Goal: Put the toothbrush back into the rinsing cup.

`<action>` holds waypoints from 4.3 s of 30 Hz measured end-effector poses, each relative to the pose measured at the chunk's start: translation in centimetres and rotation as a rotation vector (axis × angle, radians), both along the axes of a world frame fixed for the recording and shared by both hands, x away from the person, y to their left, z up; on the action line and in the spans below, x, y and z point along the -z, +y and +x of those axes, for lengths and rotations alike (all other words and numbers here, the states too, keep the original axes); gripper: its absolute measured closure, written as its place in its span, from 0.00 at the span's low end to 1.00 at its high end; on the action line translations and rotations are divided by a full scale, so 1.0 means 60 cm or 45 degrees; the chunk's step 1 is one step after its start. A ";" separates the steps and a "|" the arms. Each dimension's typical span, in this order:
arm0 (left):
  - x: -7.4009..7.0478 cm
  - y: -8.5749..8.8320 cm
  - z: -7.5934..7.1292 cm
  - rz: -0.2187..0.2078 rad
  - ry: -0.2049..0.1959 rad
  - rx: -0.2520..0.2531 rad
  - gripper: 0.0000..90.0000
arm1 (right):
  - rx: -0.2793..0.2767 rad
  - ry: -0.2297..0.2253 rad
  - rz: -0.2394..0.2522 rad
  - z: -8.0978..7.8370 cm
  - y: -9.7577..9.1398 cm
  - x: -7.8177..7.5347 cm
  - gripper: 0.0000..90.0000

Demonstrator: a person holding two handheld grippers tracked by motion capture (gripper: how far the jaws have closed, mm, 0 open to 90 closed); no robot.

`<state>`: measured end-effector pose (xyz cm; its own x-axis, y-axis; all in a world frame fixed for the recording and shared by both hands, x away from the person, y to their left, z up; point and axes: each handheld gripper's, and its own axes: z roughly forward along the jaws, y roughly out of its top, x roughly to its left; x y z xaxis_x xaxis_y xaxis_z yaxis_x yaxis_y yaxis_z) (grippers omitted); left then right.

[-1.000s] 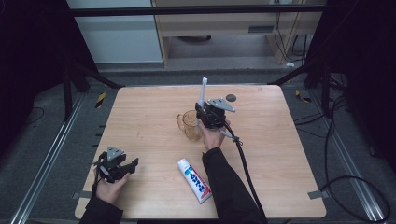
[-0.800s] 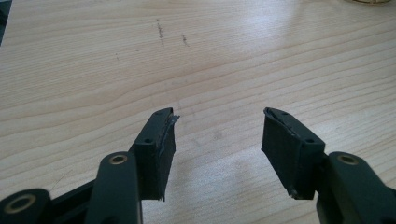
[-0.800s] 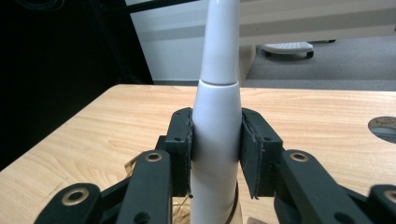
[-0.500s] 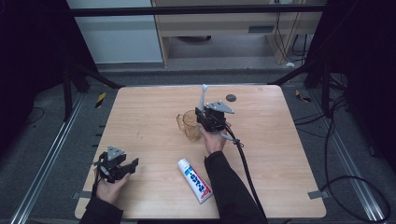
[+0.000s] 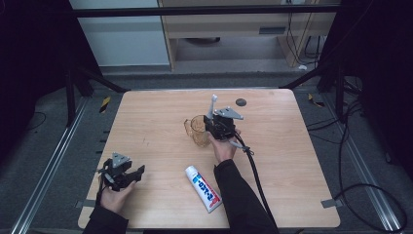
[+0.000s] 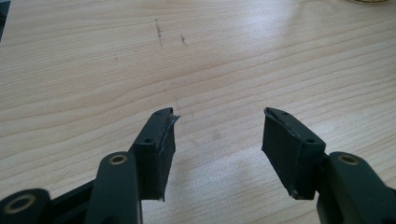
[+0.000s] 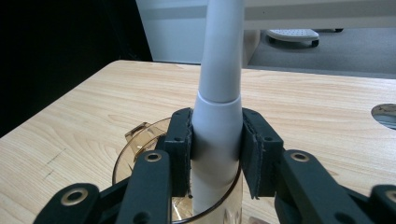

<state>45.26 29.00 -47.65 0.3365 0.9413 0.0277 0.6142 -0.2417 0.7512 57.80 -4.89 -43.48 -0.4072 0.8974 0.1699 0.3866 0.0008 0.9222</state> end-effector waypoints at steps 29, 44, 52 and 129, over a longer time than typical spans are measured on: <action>0.000 -0.001 0.000 0.001 -0.001 0.001 0.48 | -0.039 -0.075 -0.028 -0.011 0.001 -0.014 0.43; 0.000 -0.001 -0.001 0.004 0.000 -0.002 0.48 | -0.090 -0.091 -0.047 -0.059 -0.052 -0.042 0.40; -0.001 -0.003 -0.001 0.003 0.006 0.007 0.50 | -0.092 -0.070 -0.086 -0.083 -0.101 -0.054 0.39; 0.000 -0.109 -0.039 0.018 0.120 0.327 0.99 | -0.579 0.348 -0.358 -0.265 -0.111 0.075 1.00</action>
